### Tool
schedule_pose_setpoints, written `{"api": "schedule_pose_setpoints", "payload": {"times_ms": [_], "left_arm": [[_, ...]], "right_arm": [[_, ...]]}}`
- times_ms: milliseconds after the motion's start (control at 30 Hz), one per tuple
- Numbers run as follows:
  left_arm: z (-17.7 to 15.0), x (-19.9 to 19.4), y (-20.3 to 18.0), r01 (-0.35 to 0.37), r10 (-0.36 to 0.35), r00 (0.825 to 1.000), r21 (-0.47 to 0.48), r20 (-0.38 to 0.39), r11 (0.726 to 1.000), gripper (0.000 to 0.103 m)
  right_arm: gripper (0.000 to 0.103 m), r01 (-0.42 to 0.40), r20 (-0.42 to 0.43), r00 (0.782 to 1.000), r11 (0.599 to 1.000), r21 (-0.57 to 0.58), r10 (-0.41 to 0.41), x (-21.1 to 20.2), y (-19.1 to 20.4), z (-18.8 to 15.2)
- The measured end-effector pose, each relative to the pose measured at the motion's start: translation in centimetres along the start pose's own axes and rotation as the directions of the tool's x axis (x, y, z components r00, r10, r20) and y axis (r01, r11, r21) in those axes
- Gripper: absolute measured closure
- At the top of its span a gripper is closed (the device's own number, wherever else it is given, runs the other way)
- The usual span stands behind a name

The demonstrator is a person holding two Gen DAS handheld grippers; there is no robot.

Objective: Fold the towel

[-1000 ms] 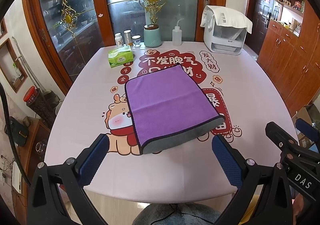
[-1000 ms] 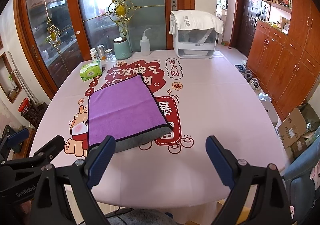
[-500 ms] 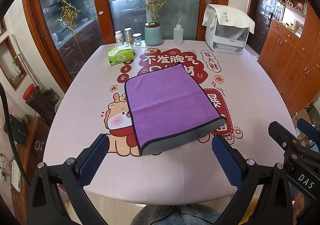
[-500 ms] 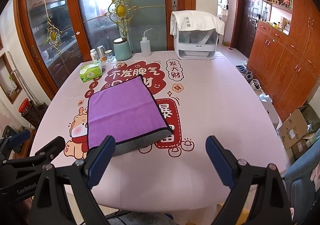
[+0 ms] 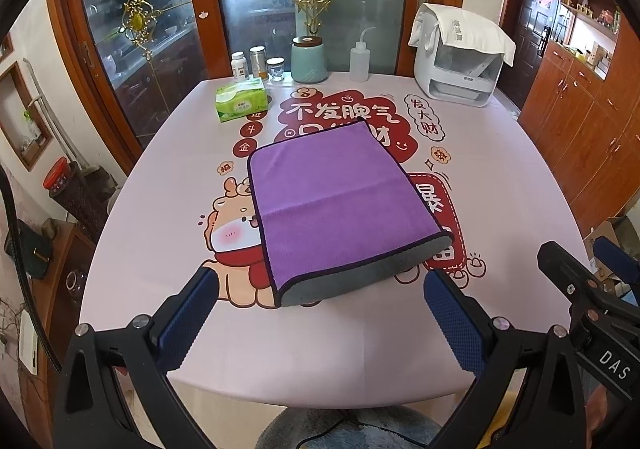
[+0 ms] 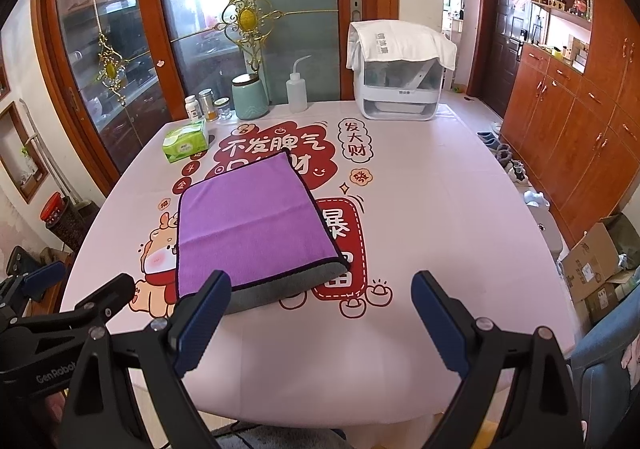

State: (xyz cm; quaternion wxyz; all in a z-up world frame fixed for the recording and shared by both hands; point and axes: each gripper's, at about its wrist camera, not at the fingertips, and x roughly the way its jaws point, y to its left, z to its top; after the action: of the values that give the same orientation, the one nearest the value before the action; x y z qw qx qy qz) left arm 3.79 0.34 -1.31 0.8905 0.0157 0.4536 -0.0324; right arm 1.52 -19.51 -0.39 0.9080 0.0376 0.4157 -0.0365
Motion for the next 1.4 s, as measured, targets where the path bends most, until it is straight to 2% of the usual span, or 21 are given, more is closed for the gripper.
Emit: {"api": "schedule_pose_setpoints", "payload": {"times_ms": [500,933,1100,1267,1400], "left_arm": [[-0.9,0.0,-0.6,-0.019,0.019,1.000,-0.026,-0.007,0.999,0.001],[-4.0,0.0,-1.5,-0.058,0.056,0.998,-0.073,-0.025,0.996,0.001],[-4.5,1.8,0.0,-0.050,0.042,0.997,-0.122,-0.066,0.991,0.001],[-5.0,5.2,2.4,-0.043,0.021,0.993,-0.189,-0.116,0.981,0.001],[-5.4,8.7,4.0,-0.028,-0.002,0.990,-0.208,-0.144,0.978,0.001]], "right_arm": [[0.010,-0.029,-0.004,1.000,0.999,-0.023,0.029,0.0,-0.9,-0.5],[0.010,-0.074,-0.002,0.997,0.995,-0.066,0.074,0.4,-2.2,-2.3],[0.011,-0.099,-0.026,0.995,0.992,-0.081,0.097,2.2,-2.3,-2.2],[0.011,-0.122,-0.060,0.991,0.989,-0.087,0.117,4.8,-2.8,-2.0],[0.011,-0.163,-0.073,0.985,0.977,-0.141,0.154,7.6,-3.0,-1.6]]}}
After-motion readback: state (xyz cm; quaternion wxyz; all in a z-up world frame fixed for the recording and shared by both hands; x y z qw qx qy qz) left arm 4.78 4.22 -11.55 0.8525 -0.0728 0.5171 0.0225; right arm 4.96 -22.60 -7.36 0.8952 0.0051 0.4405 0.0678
